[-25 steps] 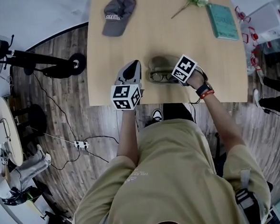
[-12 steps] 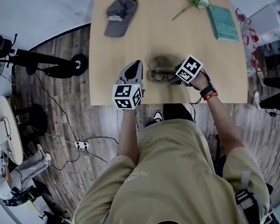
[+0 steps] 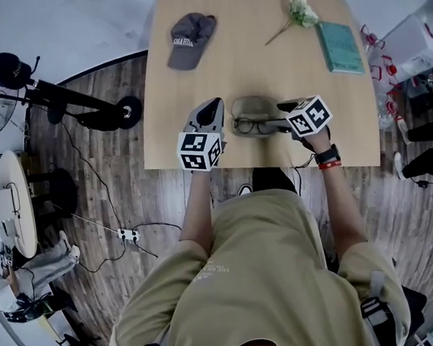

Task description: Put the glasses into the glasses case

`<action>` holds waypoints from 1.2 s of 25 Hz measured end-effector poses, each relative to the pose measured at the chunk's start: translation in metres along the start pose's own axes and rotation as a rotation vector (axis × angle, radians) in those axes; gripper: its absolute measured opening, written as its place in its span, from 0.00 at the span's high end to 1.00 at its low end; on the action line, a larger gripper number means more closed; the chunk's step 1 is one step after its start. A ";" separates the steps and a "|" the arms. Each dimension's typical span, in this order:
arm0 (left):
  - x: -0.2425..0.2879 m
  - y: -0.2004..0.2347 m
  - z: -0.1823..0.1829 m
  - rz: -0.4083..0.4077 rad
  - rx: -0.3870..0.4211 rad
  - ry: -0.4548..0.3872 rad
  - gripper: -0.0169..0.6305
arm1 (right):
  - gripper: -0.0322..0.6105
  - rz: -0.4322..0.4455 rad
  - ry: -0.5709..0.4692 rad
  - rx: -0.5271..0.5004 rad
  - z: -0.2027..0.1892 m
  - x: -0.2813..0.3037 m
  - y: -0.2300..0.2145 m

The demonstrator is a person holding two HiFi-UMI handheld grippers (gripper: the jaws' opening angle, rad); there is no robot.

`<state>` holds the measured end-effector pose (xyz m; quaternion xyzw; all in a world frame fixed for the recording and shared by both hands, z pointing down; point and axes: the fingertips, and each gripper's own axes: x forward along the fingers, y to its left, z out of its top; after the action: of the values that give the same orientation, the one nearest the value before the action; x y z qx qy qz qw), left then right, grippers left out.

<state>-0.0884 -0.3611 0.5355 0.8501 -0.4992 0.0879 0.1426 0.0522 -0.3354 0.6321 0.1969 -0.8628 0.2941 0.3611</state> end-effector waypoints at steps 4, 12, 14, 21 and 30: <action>-0.006 -0.011 0.014 -0.009 0.027 -0.019 0.94 | 0.57 -0.038 -0.121 -0.001 0.017 -0.032 0.013; -0.012 -0.034 0.038 -0.030 0.074 -0.060 0.94 | 0.67 -0.116 -0.341 -0.020 0.051 -0.083 0.032; -0.014 -0.040 0.046 -0.034 0.083 -0.074 0.94 | 0.75 -0.138 -0.439 -0.021 0.066 -0.103 0.037; -0.020 -0.062 0.085 -0.032 0.117 -0.144 0.94 | 0.83 -0.258 -0.670 -0.064 0.104 -0.164 0.046; -0.026 -0.080 0.136 0.017 0.153 -0.232 0.94 | 0.92 -0.442 -0.948 -0.033 0.122 -0.227 0.039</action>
<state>-0.0304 -0.3479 0.3877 0.8588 -0.5113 0.0282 0.0180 0.1189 -0.3563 0.3808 0.4800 -0.8739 0.0757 -0.0128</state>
